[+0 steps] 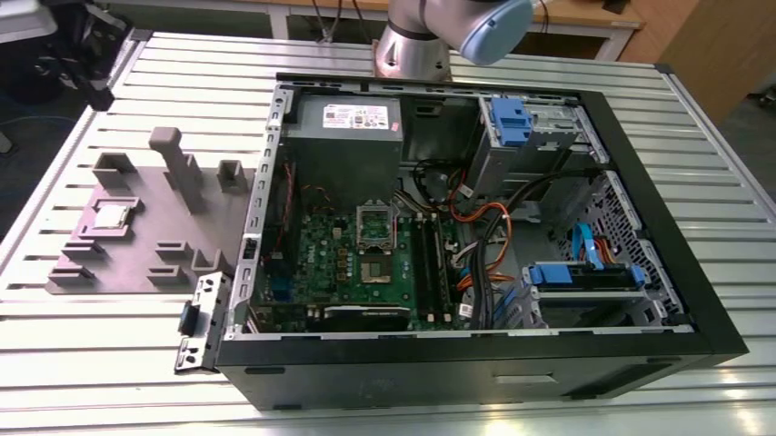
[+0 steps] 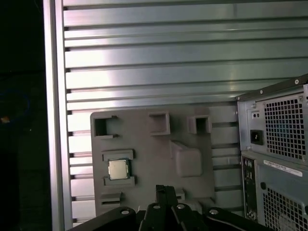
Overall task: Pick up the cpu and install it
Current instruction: 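Reach for the cpu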
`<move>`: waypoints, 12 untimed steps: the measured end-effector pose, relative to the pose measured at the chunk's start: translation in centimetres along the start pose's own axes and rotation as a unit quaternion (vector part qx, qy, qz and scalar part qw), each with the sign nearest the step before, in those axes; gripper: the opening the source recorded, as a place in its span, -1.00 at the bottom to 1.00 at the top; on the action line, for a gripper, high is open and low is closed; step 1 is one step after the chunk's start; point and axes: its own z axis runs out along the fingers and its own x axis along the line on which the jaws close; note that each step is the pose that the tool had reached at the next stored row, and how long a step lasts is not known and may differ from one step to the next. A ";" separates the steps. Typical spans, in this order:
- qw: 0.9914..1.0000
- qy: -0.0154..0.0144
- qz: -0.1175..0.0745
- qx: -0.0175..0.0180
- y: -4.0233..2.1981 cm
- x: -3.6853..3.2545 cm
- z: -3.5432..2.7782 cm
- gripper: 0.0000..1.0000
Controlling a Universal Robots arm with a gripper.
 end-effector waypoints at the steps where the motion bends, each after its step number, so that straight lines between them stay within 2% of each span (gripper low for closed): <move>1: 1.000 0.000 0.000 0.000 -0.03 0.41 0.01 -0.79; 4: 1.000 0.001 0.000 0.000 -0.10 1.30 0.02 -0.79; 10: 1.000 0.001 0.000 0.000 -0.10 1.36 0.03 -0.79; 12: 1.000 0.001 0.000 0.000 -0.13 1.62 0.03 -0.79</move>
